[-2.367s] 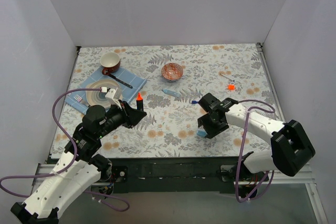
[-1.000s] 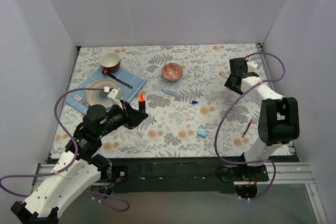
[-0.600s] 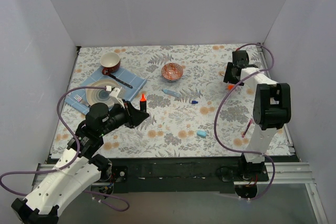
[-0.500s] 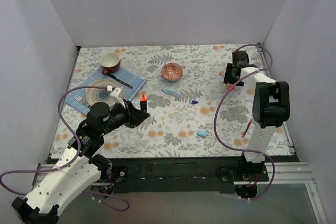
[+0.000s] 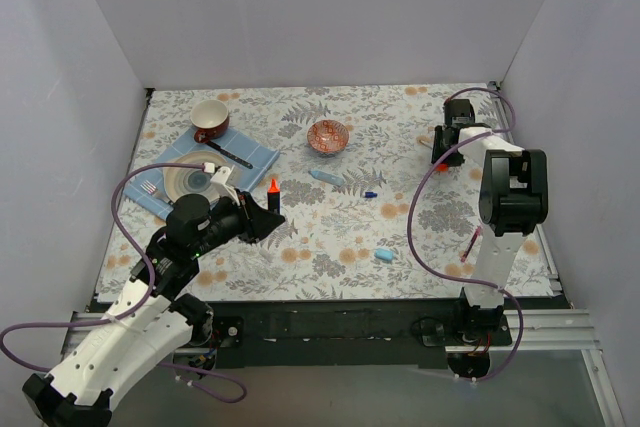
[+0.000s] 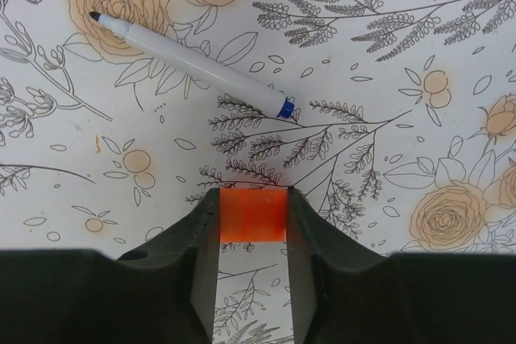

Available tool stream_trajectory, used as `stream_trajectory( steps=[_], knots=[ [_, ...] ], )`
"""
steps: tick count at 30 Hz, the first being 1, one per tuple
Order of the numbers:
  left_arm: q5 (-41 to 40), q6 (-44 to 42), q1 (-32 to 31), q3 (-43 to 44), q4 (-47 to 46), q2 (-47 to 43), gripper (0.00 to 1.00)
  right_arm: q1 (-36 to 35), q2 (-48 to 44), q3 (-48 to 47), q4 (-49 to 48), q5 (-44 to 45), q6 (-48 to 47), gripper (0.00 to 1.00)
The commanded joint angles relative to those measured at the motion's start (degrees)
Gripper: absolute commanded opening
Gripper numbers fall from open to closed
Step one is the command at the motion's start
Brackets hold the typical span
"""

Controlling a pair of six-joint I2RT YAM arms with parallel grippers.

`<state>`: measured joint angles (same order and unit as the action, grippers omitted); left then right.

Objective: Insert the pens into the pen caps

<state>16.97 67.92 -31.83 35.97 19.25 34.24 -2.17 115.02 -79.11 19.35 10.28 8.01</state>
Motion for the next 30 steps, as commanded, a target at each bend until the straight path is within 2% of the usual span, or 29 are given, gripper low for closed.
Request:
stream_trajectory(
  steps=[1,3,6,8,9,16,19,22,23,27,30],
  knots=[
    [-0.6,-0.9,0.1,0.6,-0.6,-0.6,0.0,0.2,0.6,-1.1,1.3,-2.0,-2.3,0.29],
    [-0.5,-0.9,0.1,0.7,-0.7,-1.0,0.0,-0.6,-0.5,-0.6,2.0,-2.4,-2.9,0.19],
    [-0.7,-0.9,0.2,0.6,-0.6,-1.8,0.0,-4.1,-5.4,1.5,1.0,-4.1,-5.4,0.11],
    [-0.9,-0.9,0.2,0.5,-0.6,-2.3,0.0,-7.0,-9.6,2.2,-0.2,-7.4,-7.8,0.11],
    [-0.9,-0.9,0.1,0.5,-0.6,-2.8,0.0,-10.5,-10.7,2.0,0.1,-7.6,-11.5,0.1],
    [-2.1,-0.9,0.3,0.6,-0.5,-5.3,0.0,-29.4,-21.2,9.5,-1.2,-0.5,-25.9,0.06],
    [-2.4,-0.5,0.3,0.2,-0.6,-6.3,0.0,-34.6,-26.8,16.6,-2.9,-6.1,-32.2,0.07],
    [-2.9,-0.4,0.3,0.2,-0.3,-6.4,0.0,-36.7,-31.2,21.4,0.9,-18.1,-40.4,0.07],
    [-3.3,-0.4,0.3,0.3,-0.1,-6.8,0.0,-36.9,-32.4,23.3,1.4,-24.6,-45.4,0.07],
    [-7.9,0.0,0.3,0.8,1.2,-9.4,0.0,-41.7,-38.5,32.4,-4.0,-26.3,-48.5,0.04],
    [-14.1,1.2,0.4,0.9,2.7,-12.3,0.0,-45.2,-40.6,34.5,-4.2,-23.6,-47.9,0.05]
  ],
)
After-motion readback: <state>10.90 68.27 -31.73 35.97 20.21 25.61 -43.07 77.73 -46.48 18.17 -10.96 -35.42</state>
